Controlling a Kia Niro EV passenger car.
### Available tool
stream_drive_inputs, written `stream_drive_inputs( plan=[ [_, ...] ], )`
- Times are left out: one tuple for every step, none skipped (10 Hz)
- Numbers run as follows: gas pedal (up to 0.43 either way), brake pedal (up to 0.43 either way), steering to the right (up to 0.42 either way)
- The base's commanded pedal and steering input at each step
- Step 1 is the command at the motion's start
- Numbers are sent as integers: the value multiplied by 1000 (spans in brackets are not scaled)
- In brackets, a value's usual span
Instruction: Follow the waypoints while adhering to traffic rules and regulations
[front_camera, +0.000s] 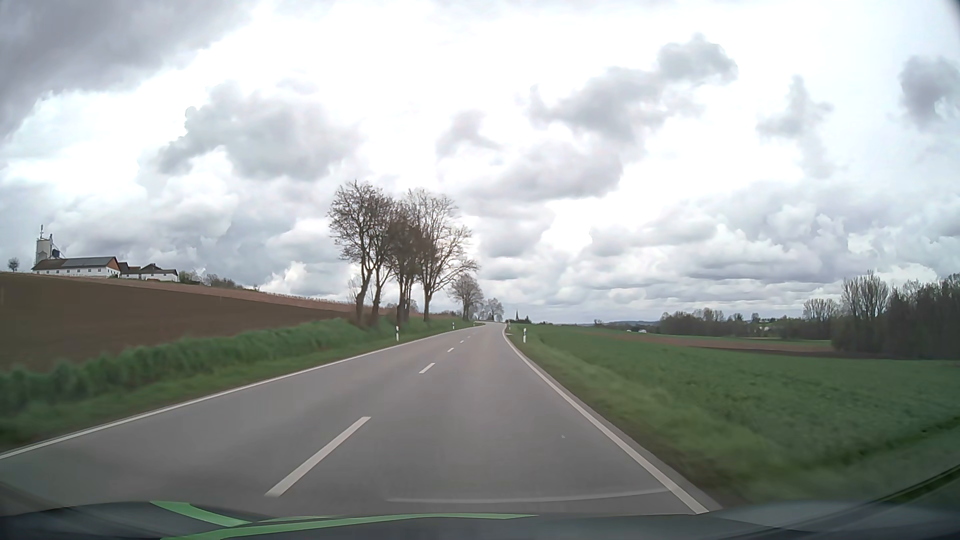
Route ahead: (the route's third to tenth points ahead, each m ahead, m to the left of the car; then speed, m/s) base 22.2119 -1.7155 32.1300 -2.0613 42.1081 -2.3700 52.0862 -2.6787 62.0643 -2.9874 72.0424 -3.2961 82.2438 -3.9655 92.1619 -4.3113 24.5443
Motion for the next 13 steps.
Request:
stream_drive_inputs(
  plan=[
    [260,0,4],
    [260,0,4],
    [260,0,4],
    [260,0,4],
    [260,0,4],
    [268,0,4],
    [268,0,4],
    [268,0,4],
    [268,0,5],
    [268,0,4],
    [268,0,4],
    [268,0,4],
    [268,0,5]
  ],
)
